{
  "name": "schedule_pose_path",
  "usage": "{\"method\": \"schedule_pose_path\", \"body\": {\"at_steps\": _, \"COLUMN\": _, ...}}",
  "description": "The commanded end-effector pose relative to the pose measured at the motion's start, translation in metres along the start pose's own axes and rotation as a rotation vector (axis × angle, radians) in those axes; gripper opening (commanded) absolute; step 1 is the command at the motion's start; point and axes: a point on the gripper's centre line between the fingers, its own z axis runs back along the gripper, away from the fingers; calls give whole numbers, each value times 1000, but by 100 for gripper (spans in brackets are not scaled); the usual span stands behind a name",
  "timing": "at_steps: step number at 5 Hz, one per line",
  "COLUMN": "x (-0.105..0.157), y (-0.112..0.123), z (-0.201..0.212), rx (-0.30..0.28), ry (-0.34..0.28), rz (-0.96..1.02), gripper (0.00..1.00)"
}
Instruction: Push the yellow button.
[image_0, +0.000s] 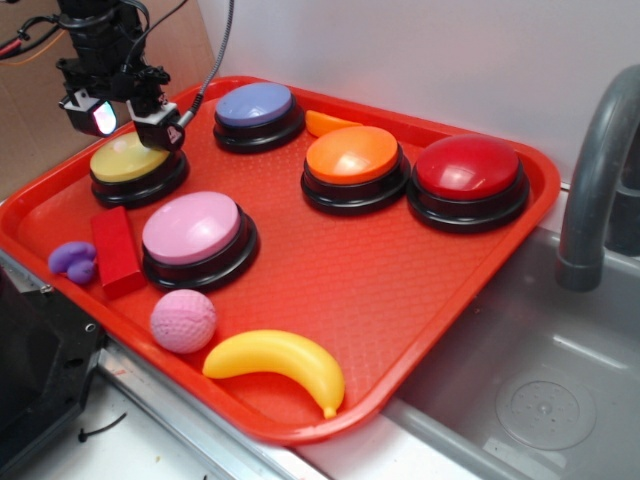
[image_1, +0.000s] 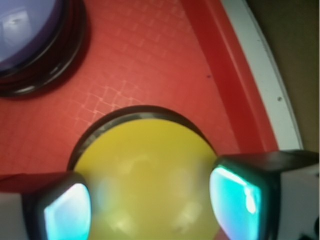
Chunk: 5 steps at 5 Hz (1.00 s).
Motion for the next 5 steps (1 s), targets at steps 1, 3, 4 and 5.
{"method": "schedule_pose_path", "body": {"at_steps": 1, "x": 2, "y": 11, "z": 6, "rx": 43, "ry": 4, "rz": 35, "gripper": 100}}
{"method": "schedule_pose_path", "body": {"at_steps": 3, "x": 8, "y": 13, "z": 33, "rx": 34, "ry": 7, "rz": 54, "gripper": 100}}
{"method": "schedule_pose_path", "body": {"at_steps": 4, "x": 11, "y": 16, "z": 45, "rx": 28, "ry": -3, "rz": 56, "gripper": 100}}
{"method": "schedule_pose_path", "body": {"at_steps": 5, "x": 11, "y": 17, "z": 49, "rx": 48, "ry": -16, "rz": 76, "gripper": 100}}
